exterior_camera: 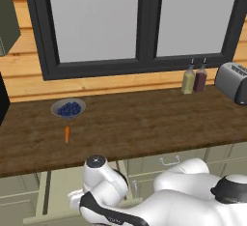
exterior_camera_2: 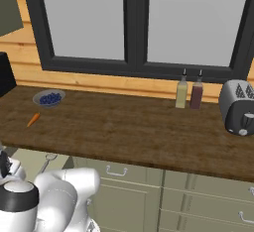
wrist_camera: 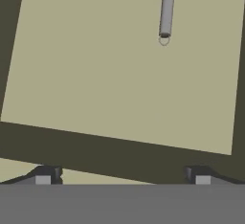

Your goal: Pick the peeler from the drawer and place it on the counter.

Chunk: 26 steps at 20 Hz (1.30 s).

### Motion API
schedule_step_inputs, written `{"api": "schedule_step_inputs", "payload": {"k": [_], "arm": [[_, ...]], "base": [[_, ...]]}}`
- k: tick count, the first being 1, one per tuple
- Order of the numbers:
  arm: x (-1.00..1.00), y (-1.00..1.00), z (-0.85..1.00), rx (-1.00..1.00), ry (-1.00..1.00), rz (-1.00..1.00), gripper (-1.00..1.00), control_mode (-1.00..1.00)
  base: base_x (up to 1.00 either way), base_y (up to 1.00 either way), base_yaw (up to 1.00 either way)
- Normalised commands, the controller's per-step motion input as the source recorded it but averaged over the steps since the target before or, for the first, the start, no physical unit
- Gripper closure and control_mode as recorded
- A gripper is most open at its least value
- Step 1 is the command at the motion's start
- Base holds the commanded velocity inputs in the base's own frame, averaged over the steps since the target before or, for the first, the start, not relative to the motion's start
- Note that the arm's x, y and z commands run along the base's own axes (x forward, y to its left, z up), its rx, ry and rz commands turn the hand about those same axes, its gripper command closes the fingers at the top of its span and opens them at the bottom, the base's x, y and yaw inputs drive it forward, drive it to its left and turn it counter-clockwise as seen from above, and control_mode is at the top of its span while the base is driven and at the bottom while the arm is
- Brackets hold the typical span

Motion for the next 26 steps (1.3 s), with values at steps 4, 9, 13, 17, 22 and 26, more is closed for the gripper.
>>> {"api": "schedule_step_inputs", "payload": {"k": [4, 9, 13, 17, 22, 26], "arm": [[-0.32, 0.12, -0.11, 0.00, 0.06, 0.00, -1.00, -1.00], [-0.53, 0.03, -0.05, 0.00, 0.07, 0.00, -1.00, -1.00], [-0.70, 0.04, -0.22, 0.00, 0.10, -0.01, -1.00, -1.00], [-0.79, 0.05, -0.40, 0.00, 0.09, 0.00, -1.00, -1.00], [-0.77, 0.11, -0.41, -0.01, 0.06, 0.00, -1.00, -1.00], [-0.69, 0.06, -0.24, 0.00, 0.02, 0.00, -1.00, -1.00]], "base": [[0.00, 0.00, 0.00], [0.00, 0.00, 0.00], [0.00, 0.00, 0.00], [0.00, 0.00, 0.00], [0.00, 0.00, 0.00], [0.00, 0.00, 0.00]]}}
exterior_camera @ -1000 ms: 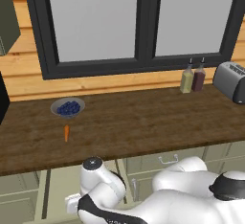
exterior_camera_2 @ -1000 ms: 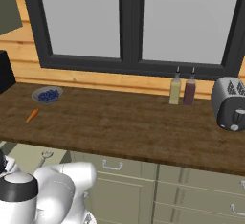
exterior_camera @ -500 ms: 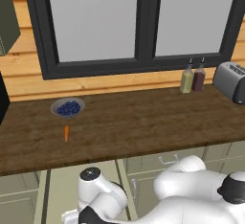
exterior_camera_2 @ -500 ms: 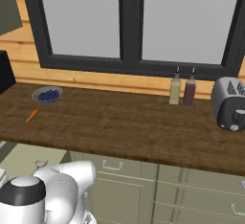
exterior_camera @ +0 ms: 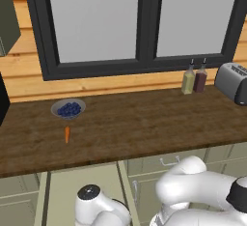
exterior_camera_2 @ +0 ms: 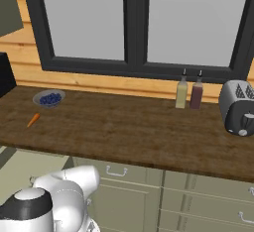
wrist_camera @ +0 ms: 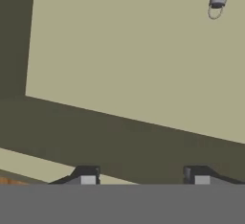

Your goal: Pick the peeler from the drawer and place it on the counter.

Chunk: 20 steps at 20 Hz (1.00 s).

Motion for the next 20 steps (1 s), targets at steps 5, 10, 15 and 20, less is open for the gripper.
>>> {"api": "schedule_step_inputs", "payload": {"k": [5, 10, 15, 20], "arm": [[-0.38, 0.00, -0.06, 0.00, 0.00, 0.00, -1.00, -1.00], [0.52, -0.20, 0.00, 0.05, 0.00, 0.00, -1.00, -1.00], [1.00, -0.28, 0.00, 0.08, 0.00, 0.00, -1.00, -1.00], [0.67, -0.38, -0.10, 0.05, 0.00, 0.00, -1.00, -1.00]], "base": [[0.00, 0.00, 0.00], [0.00, 0.00, 0.00], [0.00, 0.00, 0.00], [0.00, 0.00, 0.00]]}}
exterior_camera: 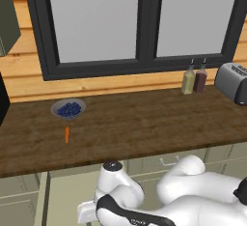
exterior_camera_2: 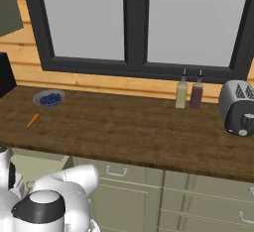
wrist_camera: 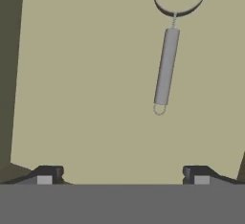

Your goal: Pick the peeler from the drawer and place it on the counter.

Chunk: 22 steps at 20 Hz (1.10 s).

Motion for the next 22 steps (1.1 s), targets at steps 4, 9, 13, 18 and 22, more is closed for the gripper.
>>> {"api": "schedule_step_inputs", "payload": {"k": [4, 9, 13, 18, 22], "arm": [[0.30, -0.10, -0.37, 0.00, 0.00, 0.00, -1.00, -1.00], [0.14, 0.00, -0.48, -0.05, -0.02, 0.00, -1.00, -1.00], [0.14, 0.00, -0.46, -0.06, -0.02, 0.00, -1.00, -1.00], [0.15, -0.07, -0.04, 0.00, -0.01, 0.00, -1.00, -1.00], [0.28, -0.05, -0.01, 0.00, -0.01, 0.00, -1.00, -1.00]], "base": [[0.00, 0.00, 0.00], [0.00, 0.00, 0.00], [0.00, 0.00, 0.00], [0.00, 0.00, 0.00], [0.00, 0.00, 0.00]]}}
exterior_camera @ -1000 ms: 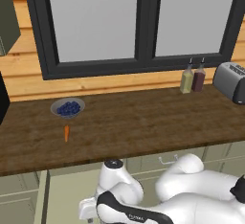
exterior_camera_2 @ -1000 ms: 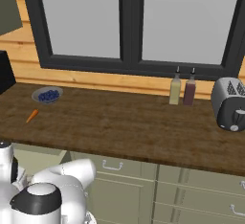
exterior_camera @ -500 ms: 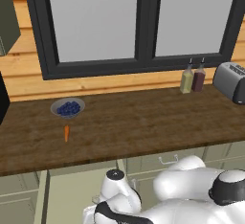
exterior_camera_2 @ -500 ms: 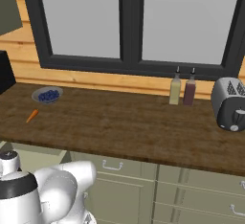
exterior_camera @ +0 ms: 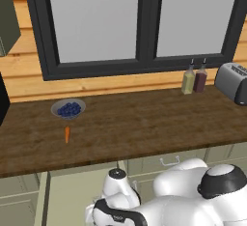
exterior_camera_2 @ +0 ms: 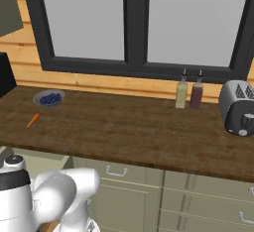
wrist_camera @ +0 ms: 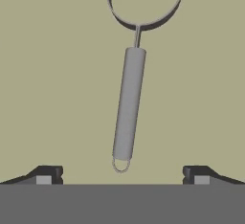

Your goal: Pick the peeler from the drawer and place it on the counter.

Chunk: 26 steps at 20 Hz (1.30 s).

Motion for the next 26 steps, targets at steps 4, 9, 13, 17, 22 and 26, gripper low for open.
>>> {"api": "schedule_step_inputs", "payload": {"k": [4, 9, 13, 17, 22, 26], "arm": [[0.11, 0.00, -0.12, -0.02, -0.04, 0.00, -1.00, -1.00], [0.23, 0.00, 0.00, 0.00, -0.03, 0.00, -1.00, -1.00], [0.07, 0.00, -0.02, 0.00, -0.09, 0.00, -1.00, -1.00], [0.00, 0.00, -0.19, 0.00, -0.12, 0.00, -1.00, -1.00], [0.00, 0.01, -0.29, 0.00, -0.08, 0.00, -1.00, -1.00], [0.00, 0.00, -0.22, 0.00, -0.03, 0.00, -1.00, -1.00]], "base": [[0.00, 0.00, 0.00], [0.00, 0.00, 0.00], [0.00, 0.00, 0.00], [0.00, 0.00, 0.00], [0.00, 0.00, 0.00], [0.00, 0.00, 0.00]]}}
